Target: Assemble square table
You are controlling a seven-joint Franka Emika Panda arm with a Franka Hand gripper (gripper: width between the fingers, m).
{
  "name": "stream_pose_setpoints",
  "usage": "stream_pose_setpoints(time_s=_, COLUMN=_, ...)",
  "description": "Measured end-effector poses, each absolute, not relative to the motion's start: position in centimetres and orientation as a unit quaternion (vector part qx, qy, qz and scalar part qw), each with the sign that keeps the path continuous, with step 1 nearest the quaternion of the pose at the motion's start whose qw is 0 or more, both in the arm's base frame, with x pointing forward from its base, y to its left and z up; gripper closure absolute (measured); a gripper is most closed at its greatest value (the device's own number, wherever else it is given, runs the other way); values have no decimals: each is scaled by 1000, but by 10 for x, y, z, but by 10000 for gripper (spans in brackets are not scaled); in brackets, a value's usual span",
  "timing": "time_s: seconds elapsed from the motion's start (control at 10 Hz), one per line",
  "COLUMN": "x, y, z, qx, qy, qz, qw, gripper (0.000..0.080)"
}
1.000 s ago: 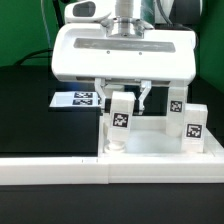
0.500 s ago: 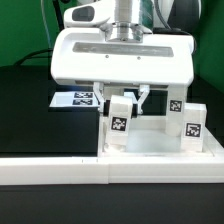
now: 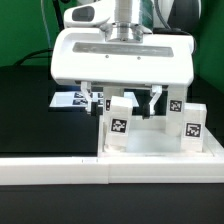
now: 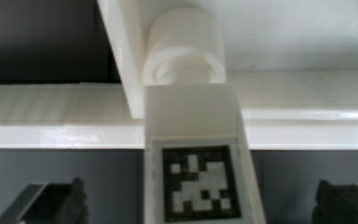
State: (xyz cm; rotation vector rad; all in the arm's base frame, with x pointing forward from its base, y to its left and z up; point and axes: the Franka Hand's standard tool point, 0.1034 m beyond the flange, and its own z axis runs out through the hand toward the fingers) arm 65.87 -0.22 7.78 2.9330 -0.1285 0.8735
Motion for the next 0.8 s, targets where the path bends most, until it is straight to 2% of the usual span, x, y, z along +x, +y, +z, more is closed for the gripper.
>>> stream_pose_setpoints(time_s=0.4, x=658, y=-3, z=76, qx=959, qy=-43, qz=278, qw=38, gripper=151)
stream_pose_setpoints(time_s=0.8, x=663, y=-2, z=86, qx=989, qy=-68, qz=129, qw=-8, gripper=151)
